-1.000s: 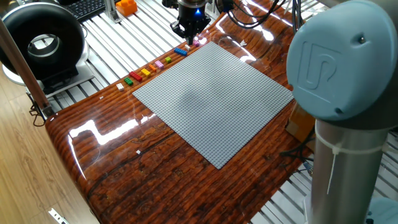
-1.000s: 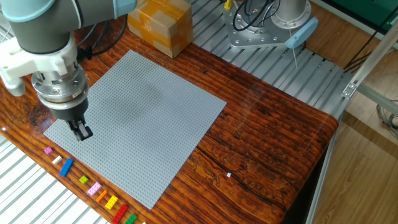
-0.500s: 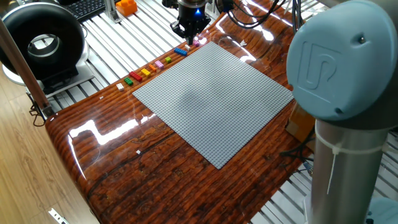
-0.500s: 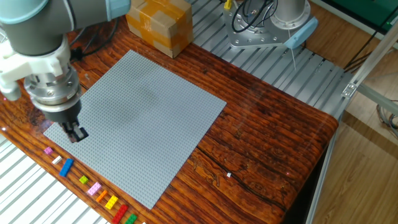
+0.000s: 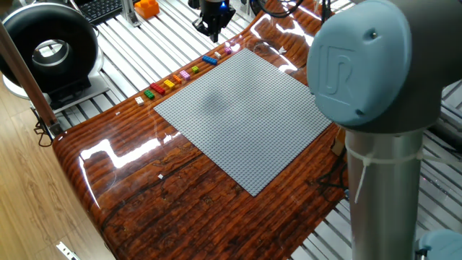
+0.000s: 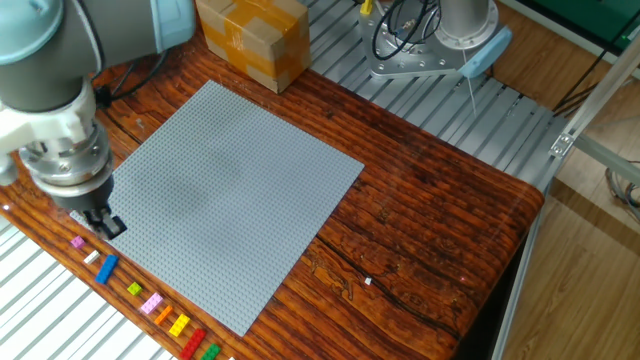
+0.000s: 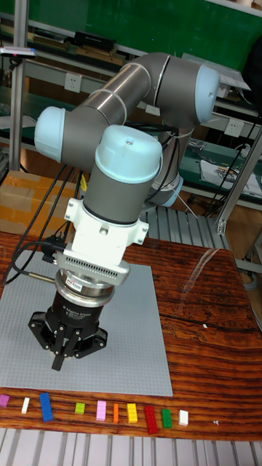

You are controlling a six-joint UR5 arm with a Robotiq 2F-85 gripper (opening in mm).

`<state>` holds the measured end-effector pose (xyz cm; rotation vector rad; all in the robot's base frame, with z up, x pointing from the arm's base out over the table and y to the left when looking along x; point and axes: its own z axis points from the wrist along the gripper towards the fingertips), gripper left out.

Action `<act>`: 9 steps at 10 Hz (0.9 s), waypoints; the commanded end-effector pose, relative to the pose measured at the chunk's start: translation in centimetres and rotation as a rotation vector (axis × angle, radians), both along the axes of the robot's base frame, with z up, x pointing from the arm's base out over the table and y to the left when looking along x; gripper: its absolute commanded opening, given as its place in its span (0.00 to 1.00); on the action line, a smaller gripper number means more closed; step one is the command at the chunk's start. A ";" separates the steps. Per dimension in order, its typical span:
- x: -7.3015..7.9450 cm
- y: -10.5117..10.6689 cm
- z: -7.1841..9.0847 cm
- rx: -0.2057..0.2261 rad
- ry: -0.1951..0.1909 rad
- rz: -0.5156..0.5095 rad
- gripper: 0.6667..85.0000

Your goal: Build with small Lego blocks

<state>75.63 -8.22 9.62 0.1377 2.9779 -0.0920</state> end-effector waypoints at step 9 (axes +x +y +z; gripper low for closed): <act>1.0 0.6 0.0 0.053 -0.026 -0.189 0.00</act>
